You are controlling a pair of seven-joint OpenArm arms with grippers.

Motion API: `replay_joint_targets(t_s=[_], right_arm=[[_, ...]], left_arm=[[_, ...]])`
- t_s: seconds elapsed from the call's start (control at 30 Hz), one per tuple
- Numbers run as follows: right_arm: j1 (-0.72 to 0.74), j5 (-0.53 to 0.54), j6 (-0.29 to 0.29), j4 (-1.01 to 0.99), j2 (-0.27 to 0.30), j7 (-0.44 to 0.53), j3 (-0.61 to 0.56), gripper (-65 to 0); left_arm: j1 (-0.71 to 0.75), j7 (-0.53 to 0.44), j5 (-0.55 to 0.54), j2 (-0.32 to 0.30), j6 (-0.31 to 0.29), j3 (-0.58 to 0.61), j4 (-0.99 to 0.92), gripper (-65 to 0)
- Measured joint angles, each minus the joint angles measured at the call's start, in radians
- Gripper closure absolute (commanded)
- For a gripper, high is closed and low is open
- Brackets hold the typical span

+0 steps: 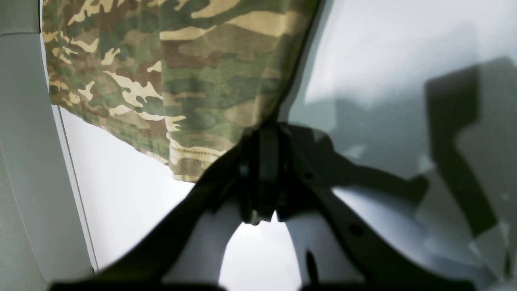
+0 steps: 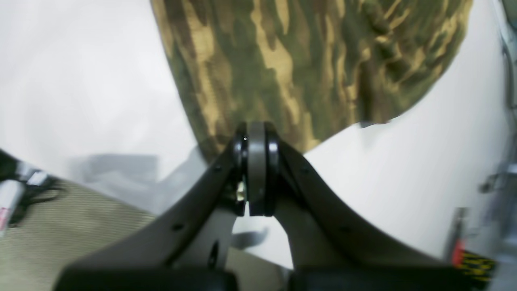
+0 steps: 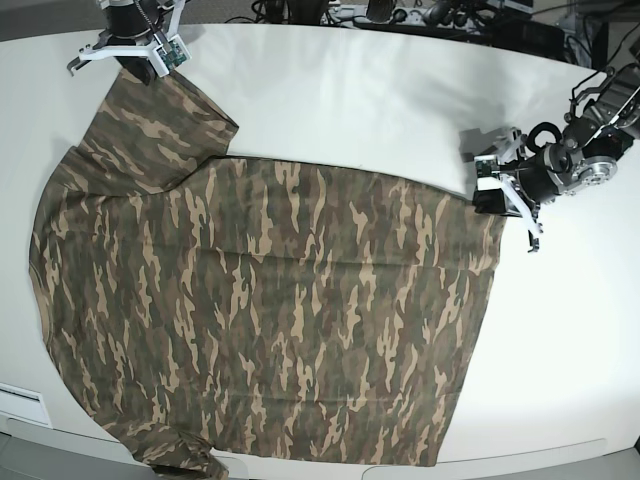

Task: Fold the T-shirt properly
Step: 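Move both grippers to the shirt's shoulder corners and grasp them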

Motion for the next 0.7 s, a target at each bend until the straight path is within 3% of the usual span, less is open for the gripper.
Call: replay_joint_targets(t_s=[0.07,0.1,0.2,0.27,0.37,0.53,0.7], right_arm=[[0.02,-0.024,-0.02,0.0,0.0,0.0,0.0,0.0],[0.032,-0.028,-0.042,0.0,0.0,0.003,0.004,-3.6],[0.063,-0.027,-0.072,0.0,-0.001,0.011,0.046,-23.8],[0.079,-0.028,-0.086,0.0,-0.001,0.011,0.094,-32.5],[0.09,0.037,-0.092,0.0,0.0,0.052,0.179,-33.2],[0.126,0.186,0.026,0.0,0.003,0.085,0.304,-33.2],[0.198,0.308,0.126,-0.075,0.055,0.111,0.34,-33.2]], left_arm=[[0.0,0.001,0.0,0.0,0.0,0.0,0.0,0.0],[0.0,0.001,0.0,0.0,0.0,0.0,0.0,0.0],[0.0,0.002,-0.001,0.0,0.0,0.0,0.0,0.0],[0.0,0.013,-0.027,0.0,0.0,0.0,0.0,0.0],[0.0,0.022,-0.06,0.0,0.0,0.0,0.0,0.0],[0.0,0.023,-0.06,0.0,0.001,0.0,0.0,0.0],[0.0,0.023,-0.06,0.0,0.001,0.0,0.0,0.0]])
